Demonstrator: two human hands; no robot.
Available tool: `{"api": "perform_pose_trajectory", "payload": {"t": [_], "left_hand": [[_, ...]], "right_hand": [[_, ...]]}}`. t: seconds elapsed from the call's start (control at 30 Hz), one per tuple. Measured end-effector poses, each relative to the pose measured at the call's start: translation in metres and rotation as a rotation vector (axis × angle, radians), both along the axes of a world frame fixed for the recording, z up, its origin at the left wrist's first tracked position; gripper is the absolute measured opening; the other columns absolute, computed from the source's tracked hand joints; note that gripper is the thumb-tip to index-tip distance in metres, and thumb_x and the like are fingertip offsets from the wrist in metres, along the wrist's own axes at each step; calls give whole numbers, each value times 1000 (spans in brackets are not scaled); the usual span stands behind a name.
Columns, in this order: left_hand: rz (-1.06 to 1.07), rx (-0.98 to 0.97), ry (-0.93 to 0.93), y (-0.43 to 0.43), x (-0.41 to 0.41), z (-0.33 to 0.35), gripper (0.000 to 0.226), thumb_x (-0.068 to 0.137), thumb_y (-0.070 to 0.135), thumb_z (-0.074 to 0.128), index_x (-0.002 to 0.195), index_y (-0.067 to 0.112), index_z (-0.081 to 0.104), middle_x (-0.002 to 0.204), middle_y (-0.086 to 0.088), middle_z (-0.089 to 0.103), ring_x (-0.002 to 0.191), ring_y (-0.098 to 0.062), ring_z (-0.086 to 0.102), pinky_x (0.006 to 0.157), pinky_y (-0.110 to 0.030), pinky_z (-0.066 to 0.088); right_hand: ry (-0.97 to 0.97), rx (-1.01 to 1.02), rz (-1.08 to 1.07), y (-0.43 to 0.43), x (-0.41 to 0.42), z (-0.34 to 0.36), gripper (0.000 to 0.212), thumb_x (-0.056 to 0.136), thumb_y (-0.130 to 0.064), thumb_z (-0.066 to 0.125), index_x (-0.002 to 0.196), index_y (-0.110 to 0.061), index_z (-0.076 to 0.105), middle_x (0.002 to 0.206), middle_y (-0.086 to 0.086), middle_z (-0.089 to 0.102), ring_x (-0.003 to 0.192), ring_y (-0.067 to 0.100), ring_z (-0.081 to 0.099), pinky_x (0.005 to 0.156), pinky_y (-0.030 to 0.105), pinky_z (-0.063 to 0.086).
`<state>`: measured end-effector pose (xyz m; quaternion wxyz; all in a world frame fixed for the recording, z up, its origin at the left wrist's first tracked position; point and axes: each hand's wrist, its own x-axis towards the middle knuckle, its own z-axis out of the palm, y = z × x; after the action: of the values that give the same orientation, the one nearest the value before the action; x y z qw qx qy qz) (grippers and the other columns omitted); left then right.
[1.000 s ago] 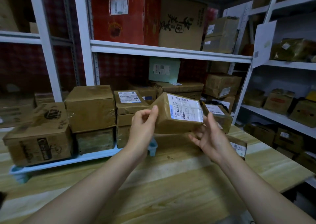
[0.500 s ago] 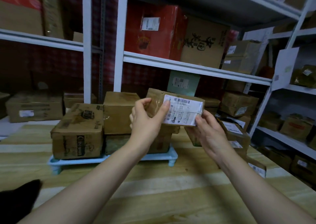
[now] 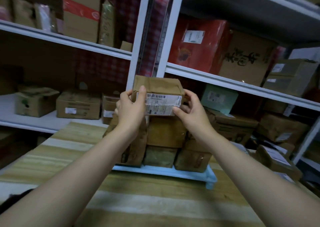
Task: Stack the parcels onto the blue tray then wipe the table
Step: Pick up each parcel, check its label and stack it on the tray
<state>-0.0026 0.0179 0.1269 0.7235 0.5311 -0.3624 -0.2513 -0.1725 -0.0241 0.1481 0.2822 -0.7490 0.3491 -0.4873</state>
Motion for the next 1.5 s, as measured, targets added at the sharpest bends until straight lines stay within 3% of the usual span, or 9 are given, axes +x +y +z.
{"api": "perform_pose_trajectory", "payload": {"t": [0.1,0.23,0.4,0.57,0.83,1.1,1.2,1.3,1.5], "left_hand": [[127,65,-21,-10,32,-1,62,89,65,44,138,27,45,144,-6,33,134,-28,36,111,-48,35],[176,99,22,-26,69,-5,63,84,64,42,134,27,51,139,-5,37,127,-28,43,106,-49,40],[180,106,44,-43,95,-16,51,90,51,46,135,27,50,138,-4,43,120,-27,49,103,-48,45],[100,168,68,-49,101,-24,45,95,27,49,139,27,46,133,-3,53,109,-23,57,96,-45,50],[65,176,48,-58,107,-30,48,89,-6,51,129,21,53,105,7,55,88,-14,60,80,-44,59],[42,236,-35,-64,104,-37,52,93,-2,51,137,23,40,100,7,55,82,-10,60,77,-40,59],[59,270,-65,-62,100,-36,61,89,1,53,143,24,38,121,-2,59,103,-19,61,86,-43,56],[216,338,-232,-57,91,-32,67,88,8,56,149,20,32,147,-8,41,136,-28,36,111,-42,37],[404,114,-467,-31,26,-13,49,87,8,60,130,27,49,141,-4,35,135,-25,24,113,-38,23]], "right_hand": [[118,-52,-21,-13,33,8,63,90,-15,71,142,-33,41,126,-17,60,111,4,63,97,37,55],[247,-50,-70,-23,73,7,53,95,-26,65,143,-28,43,115,-15,63,96,0,62,84,25,54],[546,-132,-195,-40,103,-1,64,99,-35,56,154,-30,23,128,2,62,113,27,60,85,38,53],[869,-147,-288,-54,115,-5,49,100,-37,49,148,-31,42,135,4,58,131,31,39,104,45,43],[878,-101,-402,-63,133,5,46,91,-13,55,135,-27,54,133,4,52,121,29,50,93,43,51],[975,-97,-407,-58,135,-6,42,95,-21,51,135,-15,42,126,6,55,125,27,38,86,36,34],[958,-92,-365,-56,131,-5,46,97,-27,49,141,-16,41,133,6,54,128,27,37,93,38,36],[891,-128,-342,-53,120,-6,48,100,-40,46,143,-18,45,143,5,49,131,29,37,102,42,37],[564,-266,-425,-43,63,-7,32,101,-38,47,126,-24,60,134,1,56,125,28,42,100,42,37]]}}
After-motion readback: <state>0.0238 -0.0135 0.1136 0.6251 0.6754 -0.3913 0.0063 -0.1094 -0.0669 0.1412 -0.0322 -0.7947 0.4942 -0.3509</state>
